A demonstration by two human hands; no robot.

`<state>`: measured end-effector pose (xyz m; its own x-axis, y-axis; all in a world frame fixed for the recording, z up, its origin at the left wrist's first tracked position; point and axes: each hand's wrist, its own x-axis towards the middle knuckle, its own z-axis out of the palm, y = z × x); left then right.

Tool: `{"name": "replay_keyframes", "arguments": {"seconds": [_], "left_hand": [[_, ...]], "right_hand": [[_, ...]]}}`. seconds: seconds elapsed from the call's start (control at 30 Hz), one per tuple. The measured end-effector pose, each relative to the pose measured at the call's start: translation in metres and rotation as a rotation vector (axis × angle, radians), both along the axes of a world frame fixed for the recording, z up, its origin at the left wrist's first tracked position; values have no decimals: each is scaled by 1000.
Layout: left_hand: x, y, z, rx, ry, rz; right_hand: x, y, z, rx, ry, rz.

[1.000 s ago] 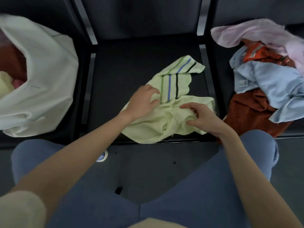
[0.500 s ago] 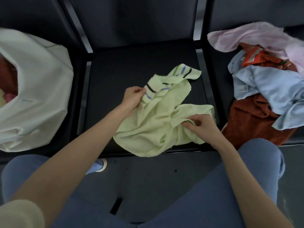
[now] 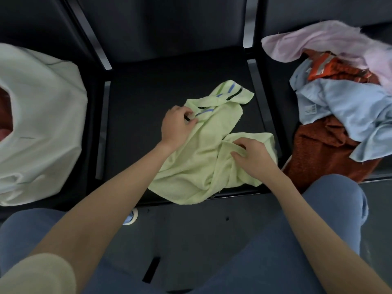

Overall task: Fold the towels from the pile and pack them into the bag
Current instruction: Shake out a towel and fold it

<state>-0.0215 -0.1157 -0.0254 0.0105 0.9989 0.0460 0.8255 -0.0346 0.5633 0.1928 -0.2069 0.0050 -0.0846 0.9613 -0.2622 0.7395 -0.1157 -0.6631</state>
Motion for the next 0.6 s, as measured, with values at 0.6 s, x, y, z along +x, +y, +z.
{"name": "replay_keyframes", "arguments": {"seconds": [0.6], "left_hand": [[48, -55, 39, -159, -588, -160]], "right_hand": [[-5, 6, 19, 261, 433, -118]]}}
